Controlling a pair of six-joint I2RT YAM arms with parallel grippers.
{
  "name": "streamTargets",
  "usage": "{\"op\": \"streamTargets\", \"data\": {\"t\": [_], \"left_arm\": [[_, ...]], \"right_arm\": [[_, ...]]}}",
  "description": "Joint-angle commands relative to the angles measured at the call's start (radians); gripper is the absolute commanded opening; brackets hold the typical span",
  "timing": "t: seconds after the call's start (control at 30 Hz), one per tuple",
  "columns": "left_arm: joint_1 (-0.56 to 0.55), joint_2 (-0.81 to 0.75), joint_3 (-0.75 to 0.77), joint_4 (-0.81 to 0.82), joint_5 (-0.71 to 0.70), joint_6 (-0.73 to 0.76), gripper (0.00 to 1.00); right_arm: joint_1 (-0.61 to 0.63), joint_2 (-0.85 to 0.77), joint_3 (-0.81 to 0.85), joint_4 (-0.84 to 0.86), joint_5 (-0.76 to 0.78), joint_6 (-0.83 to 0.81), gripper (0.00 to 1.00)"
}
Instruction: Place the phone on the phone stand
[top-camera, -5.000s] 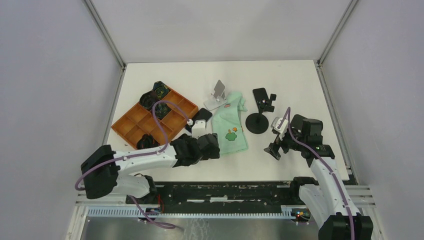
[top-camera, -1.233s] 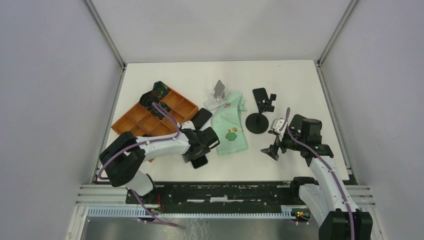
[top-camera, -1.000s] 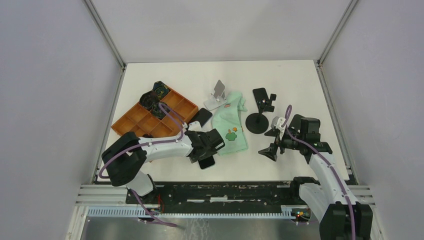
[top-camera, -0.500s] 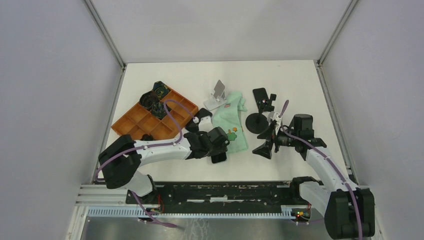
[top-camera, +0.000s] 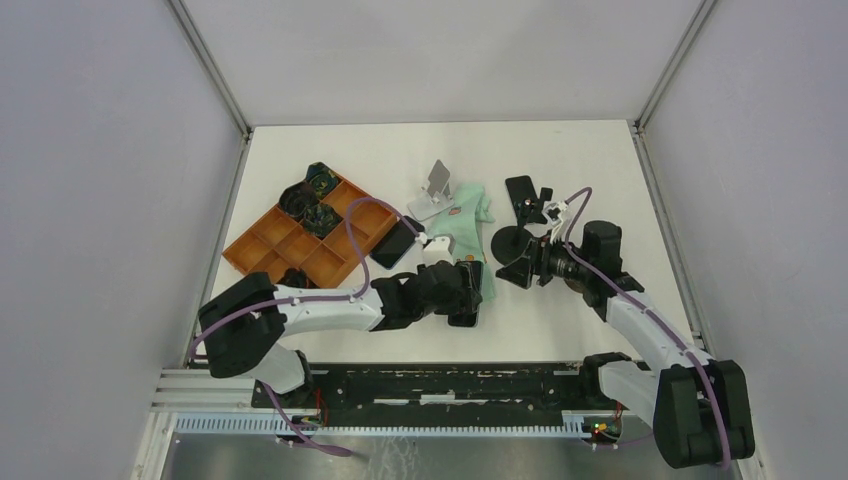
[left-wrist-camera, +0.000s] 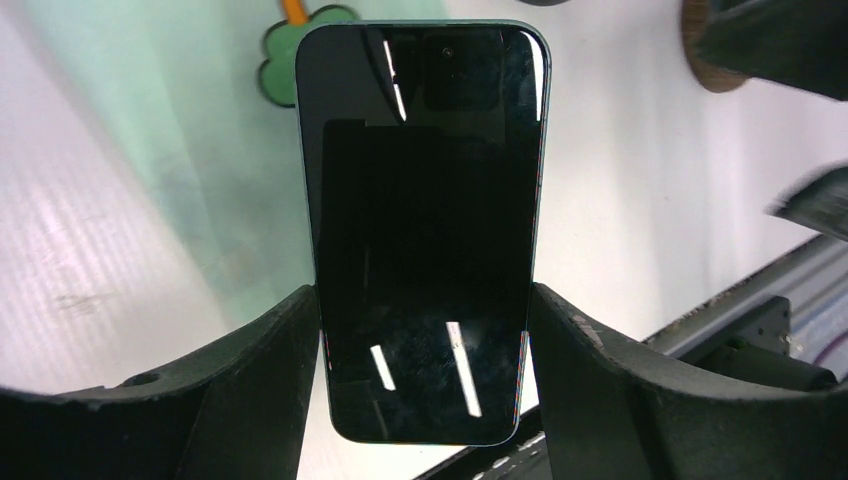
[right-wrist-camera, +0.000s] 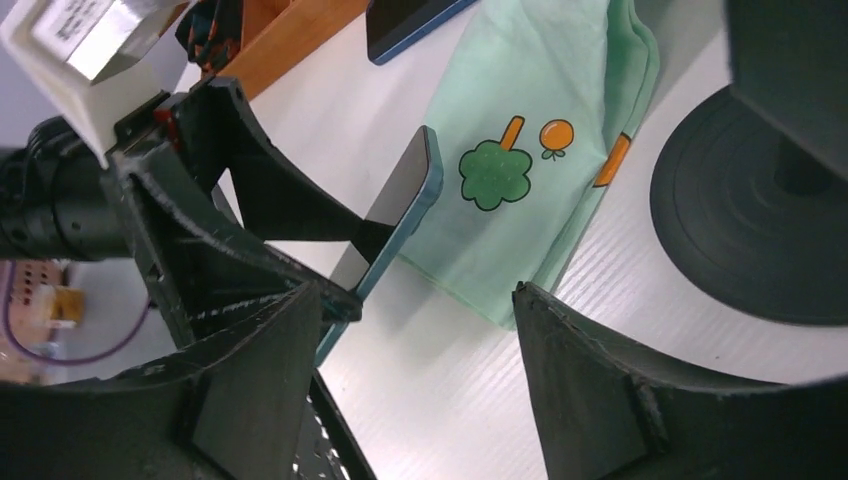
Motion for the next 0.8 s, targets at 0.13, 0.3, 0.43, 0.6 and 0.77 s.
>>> {"op": "streamTargets", "data": {"t": [0.13, 0.3, 0.43, 0.6, 0.77], "left_arm": [[-0.038, 0.025, 0.044, 0.213, 0.017, 0.123, 0.30], [-0.058, 0.051, 0.061, 0.240, 0.028, 0.133, 0.30], [-0.073, 0.050, 0.069, 0.254, 0.021, 0.147, 0.29], [-0.088, 0.040, 0.076, 0.259, 0.006, 0.161, 0.29], [-0.097, 0.047, 0.084, 0.257, 0.002, 0.171, 0.30]], "right_arm": [[0.048, 0.027, -0.057, 0.145, 0.077, 0.222, 0.67], [0.067, 0.045, -0.067, 0.172, 0.075, 0.248, 0.62], [0.081, 0.062, -0.071, 0.185, 0.065, 0.274, 0.59], [0.093, 0.074, -0.072, 0.183, 0.069, 0.287, 0.53], [0.098, 0.079, -0.075, 0.201, 0.050, 0.329, 0.37]]}}
